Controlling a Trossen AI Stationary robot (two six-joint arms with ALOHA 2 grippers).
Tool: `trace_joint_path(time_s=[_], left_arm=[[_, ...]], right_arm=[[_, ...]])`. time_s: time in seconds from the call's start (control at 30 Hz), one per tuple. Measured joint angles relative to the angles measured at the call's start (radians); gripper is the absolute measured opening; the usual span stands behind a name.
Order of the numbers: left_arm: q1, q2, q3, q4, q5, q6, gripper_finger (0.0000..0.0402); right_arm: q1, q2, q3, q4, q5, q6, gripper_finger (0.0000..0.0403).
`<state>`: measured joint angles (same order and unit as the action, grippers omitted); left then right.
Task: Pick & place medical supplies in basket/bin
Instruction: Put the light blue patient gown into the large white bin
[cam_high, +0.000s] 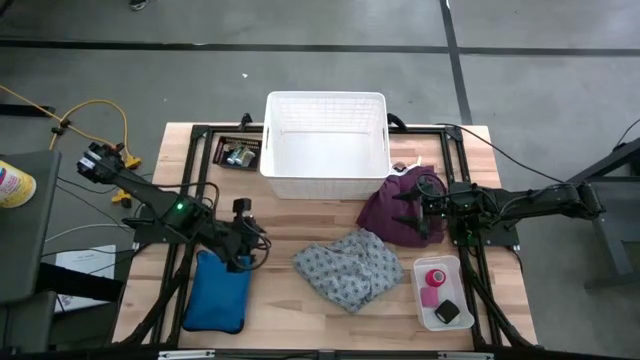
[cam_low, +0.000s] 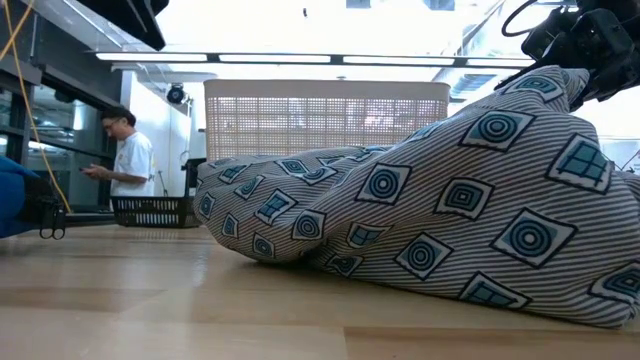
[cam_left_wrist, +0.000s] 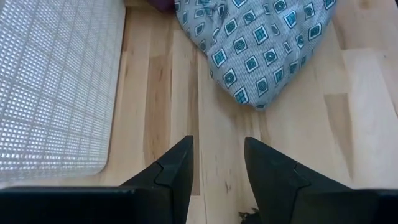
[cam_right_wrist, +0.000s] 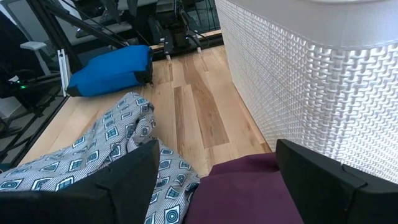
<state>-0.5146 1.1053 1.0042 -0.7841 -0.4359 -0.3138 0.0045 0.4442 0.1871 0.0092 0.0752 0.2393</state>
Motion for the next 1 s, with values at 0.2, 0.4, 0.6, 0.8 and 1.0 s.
trace_joint_path(time_s=[0.2, 0.4, 0.6, 0.8, 1.0], left_arm=[[0.003, -0.072, -0.066, 0.062, -0.008, 0.031, 0.0135], [0.027, -0.230, -0.238, 0.207, -0.012, 0.095, 0.0135], [0.064, -0.406, -0.417, 0.385, -0.007, 0.188, 0.0135], [0.085, -0.565, -0.531, 0.461, -0.006, 0.237, 0.0135], [0.102, -0.676, -0.586, 0.483, -0.006, 0.247, 0.0135]], right_arm=[[0.000, 0.000, 0.000, 0.000, 0.000, 0.000, 0.0309], [0.000, 0.000, 0.000, 0.000, 0.000, 0.000, 0.0309], [0.000, 0.000, 0.000, 0.000, 0.000, 0.000, 0.0309], [0.000, 0.000, 0.000, 0.000, 0.000, 0.000, 0.0309], [0.000, 0.000, 0.000, 0.000, 0.000, 0.000, 0.0309]])
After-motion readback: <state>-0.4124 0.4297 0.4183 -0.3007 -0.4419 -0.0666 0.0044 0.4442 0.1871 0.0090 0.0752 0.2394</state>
